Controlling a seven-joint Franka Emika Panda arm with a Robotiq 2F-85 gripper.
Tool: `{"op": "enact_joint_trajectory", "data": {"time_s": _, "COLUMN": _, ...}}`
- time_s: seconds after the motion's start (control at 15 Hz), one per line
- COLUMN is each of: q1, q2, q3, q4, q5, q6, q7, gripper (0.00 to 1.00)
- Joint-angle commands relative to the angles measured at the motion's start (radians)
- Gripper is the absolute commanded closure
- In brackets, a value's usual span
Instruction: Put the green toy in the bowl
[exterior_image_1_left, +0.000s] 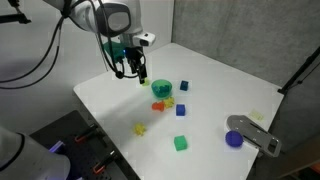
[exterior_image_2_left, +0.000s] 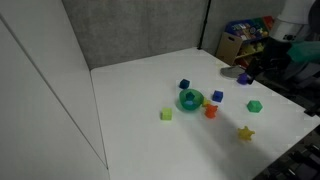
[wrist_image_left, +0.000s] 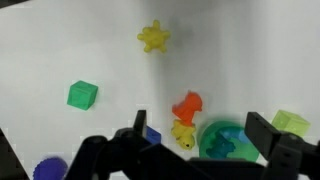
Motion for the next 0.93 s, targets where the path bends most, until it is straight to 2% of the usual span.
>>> {"op": "enact_joint_trajectory", "data": {"time_s": 0.0, "q1": -0.046, "q2": -0.167, "q3": 0.046, "q4": -0.024, "q5": 0.002, "q6": -0.108, "q7": 0.011, "gripper": 0.00}}
{"op": "enact_joint_trajectory", "data": {"time_s": 0.2, "q1": -0.055, "q2": -0.240, "q3": 0.056, "q4": 0.029, "q5": 0.081, "q6": -0.250, "q7": -0.008, "gripper": 0.00}}
{"op": "enact_joint_trajectory", "data": {"time_s": 0.33, "q1": -0.063, "q2": -0.261, "q3": 0.062, "q4": 0.087, "q5": 0.110, "q6": -0.386, "q7": -0.003, "gripper": 0.00}}
{"op": "enact_joint_trajectory", "data": {"time_s": 0.53, "q1": -0.087, "q2": -0.273, "q3": 0.088, "q4": 0.154, "q5": 0.065, "q6": -0.508, "q7": 0.020, "gripper": 0.00}}
{"op": "enact_joint_trajectory", "data": {"time_s": 0.8, "q1": -0.112, "q2": -0.277, "q3": 0.109, "q4": 0.189, "q5": 0.005, "q6": -0.541, "q7": 0.013, "gripper": 0.00}}
{"op": "enact_joint_trajectory", "data": {"time_s": 0.87, "q1": -0.106, "q2": -0.281, "q3": 0.103, "q4": 0.158, "q5": 0.033, "q6": -0.509, "q7": 0.002, "gripper": 0.00}}
